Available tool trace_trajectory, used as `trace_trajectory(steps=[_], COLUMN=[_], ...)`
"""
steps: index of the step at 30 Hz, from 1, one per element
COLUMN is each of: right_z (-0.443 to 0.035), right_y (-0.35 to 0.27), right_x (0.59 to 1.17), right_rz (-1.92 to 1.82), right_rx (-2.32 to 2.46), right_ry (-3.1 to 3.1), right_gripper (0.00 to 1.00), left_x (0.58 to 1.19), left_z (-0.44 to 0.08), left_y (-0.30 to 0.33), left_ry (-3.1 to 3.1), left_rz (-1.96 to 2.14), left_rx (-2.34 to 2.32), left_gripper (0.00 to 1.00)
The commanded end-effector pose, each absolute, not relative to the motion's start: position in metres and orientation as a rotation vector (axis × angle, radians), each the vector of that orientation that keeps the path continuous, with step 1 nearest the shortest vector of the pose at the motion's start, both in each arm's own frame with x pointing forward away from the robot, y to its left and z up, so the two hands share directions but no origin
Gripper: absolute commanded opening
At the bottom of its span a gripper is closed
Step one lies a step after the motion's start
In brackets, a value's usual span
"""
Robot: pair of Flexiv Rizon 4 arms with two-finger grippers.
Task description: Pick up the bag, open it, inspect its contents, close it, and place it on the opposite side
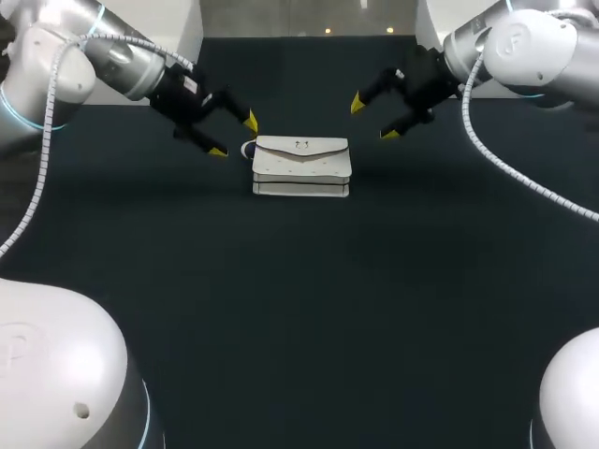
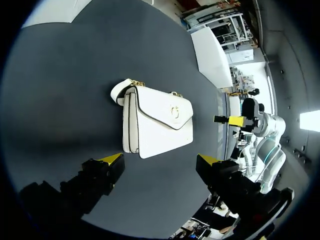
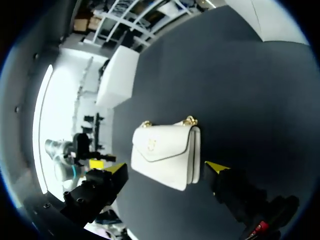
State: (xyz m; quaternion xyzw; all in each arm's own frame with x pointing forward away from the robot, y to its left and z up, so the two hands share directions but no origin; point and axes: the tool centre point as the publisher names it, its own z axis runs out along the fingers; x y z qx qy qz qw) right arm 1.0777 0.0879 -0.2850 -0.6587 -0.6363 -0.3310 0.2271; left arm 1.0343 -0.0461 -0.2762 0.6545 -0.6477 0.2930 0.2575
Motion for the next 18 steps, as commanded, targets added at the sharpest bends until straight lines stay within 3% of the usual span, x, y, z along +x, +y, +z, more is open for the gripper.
trace_trajectory(steps=[1, 18], right_z=[-0.295, -0.321], right_y=[0.083, 0.092], right_x=[1.097, 1.107], right_rz=[-0.898, -0.894], right_rx=[-1.713, -1.605], right_ry=[-1.671, -1.54], right_gripper=[1.0, 1.0], left_x=[1.052, 1.075], left_z=[-0.29, -0.312], left_y=[-0.039, -0.065], left_ry=[-1.657, -1.692], left_rz=[0.796, 0.895], left_rx=[1.725, 1.635], left_gripper=[1.0, 1.0])
